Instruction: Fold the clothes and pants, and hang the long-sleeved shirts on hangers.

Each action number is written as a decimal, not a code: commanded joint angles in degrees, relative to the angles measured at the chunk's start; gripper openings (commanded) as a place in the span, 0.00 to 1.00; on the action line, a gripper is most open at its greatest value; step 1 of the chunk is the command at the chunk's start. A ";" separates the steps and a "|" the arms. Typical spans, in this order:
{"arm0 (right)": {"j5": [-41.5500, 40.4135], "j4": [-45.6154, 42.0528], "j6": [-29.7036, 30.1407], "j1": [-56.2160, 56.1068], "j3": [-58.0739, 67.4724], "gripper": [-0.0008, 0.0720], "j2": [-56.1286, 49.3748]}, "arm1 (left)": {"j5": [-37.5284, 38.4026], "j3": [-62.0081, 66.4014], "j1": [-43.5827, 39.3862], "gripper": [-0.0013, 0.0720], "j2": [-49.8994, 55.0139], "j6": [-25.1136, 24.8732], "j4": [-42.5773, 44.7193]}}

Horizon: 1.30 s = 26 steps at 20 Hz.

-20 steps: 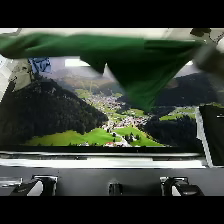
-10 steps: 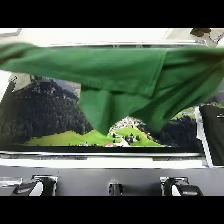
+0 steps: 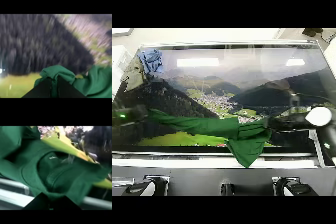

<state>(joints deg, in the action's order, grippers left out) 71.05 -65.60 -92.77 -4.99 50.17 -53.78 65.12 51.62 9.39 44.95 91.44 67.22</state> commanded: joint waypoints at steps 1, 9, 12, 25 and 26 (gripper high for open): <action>-16.11 5.46 0.28 -2.51 -1.99 0.06 -10.95 | -5.14 -5.88 -0.90 0.06 5.35 -0.09 -0.55; -30.05 15.23 0.24 -2.54 5.92 0.06 -21.57 | -17.18 -0.55 -0.90 0.06 19.54 1.44 -1.18; -25.51 14.93 0.26 -2.54 5.88 0.06 -23.98 | -15.37 -0.55 -1.03 0.06 25.16 2.69 -1.90; 15.28 0.63 4.57 18.73 2.51 0.88 -21.92 | -3.96 1.99 5.09 0.14 26.29 -0.13 -3.13; 14.45 0.92 4.79 18.73 0.92 0.88 -21.29 | -2.80 2.47 5.88 0.50 26.29 -0.17 -3.10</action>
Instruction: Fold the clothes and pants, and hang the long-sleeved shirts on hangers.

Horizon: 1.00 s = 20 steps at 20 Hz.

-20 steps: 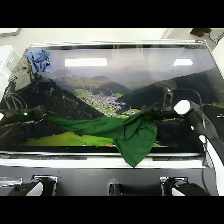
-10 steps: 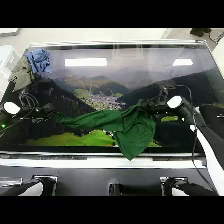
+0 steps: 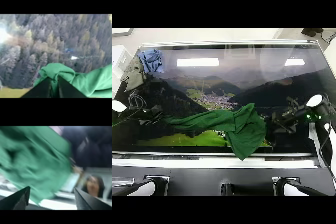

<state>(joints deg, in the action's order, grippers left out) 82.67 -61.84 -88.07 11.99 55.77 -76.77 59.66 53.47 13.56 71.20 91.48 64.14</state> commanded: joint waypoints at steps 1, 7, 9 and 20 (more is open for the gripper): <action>2.69 -2.93 0.42 1.75 -5.09 0.88 1.90 | 4.11 1.53 2.56 0.99 0.04 -1.40 -0.02; -1.42 -2.91 1.22 1.75 -5.07 0.93 1.88 | 16.24 7.45 7.21 0.99 0.00 -6.88 -1.73; -4.72 -2.86 1.18 1.75 -5.07 0.93 1.88 | 16.13 3.06 3.87 0.99 0.00 -6.91 -6.03; -6.78 -1.66 1.57 1.75 -5.09 0.93 1.88 | -13.33 -14.47 -18.36 0.99 5.62 -7.72 -29.49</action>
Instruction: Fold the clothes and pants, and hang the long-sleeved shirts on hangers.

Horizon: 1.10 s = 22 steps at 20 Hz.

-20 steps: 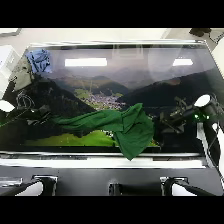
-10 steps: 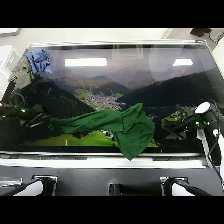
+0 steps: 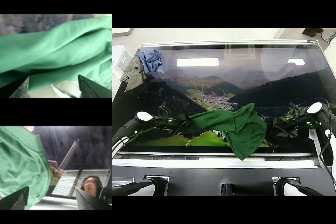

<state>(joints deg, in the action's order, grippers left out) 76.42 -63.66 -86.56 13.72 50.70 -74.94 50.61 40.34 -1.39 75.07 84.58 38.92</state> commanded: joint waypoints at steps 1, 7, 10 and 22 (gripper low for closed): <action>-0.52 0.17 0.07 0.02 0.00 0.93 0.04 | -4.92 -1.33 -3.89 0.99 1.88 -0.81 -4.28; -0.39 0.17 0.04 0.02 0.00 0.93 0.04 | -6.03 -1.36 -6.36 0.36 2.01 -0.66 -4.26; -0.26 0.22 0.02 0.02 -0.02 0.93 0.04 | -5.22 -1.29 -6.14 0.06 1.97 -2.01 -4.26; -2.54 1.31 0.52 -2.56 -7.19 0.96 -0.02 | -2.03 -0.07 -2.27 0.05 -4.37 -6.25 -3.96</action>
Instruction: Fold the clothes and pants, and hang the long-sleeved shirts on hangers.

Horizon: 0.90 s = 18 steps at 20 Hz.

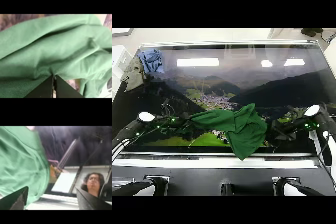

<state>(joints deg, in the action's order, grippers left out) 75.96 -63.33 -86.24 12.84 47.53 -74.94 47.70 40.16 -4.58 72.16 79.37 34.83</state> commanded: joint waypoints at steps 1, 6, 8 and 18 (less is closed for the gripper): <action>-4.57 2.84 0.44 -3.41 -6.64 0.96 -0.02 | 1.38 0.11 0.90 0.05 -1.51 -1.46 0.11; -16.17 11.47 1.20 -11.82 -10.82 0.67 0.00 | 2.19 0.15 0.98 0.05 -3.10 -1.86 0.09; -17.53 12.72 1.22 -12.37 -9.62 0.05 0.00 | 2.47 1.62 1.31 0.05 -5.01 -4.26 0.11; -9.77 -31.67 -10.62 -12.28 39.80 0.06 11.76 | 3.93 40.04 16.11 0.05 -18.62 -3.72 0.17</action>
<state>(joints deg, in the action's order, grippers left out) 65.63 -81.14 -92.03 0.64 73.25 -67.42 51.77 68.79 6.98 57.39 75.16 35.00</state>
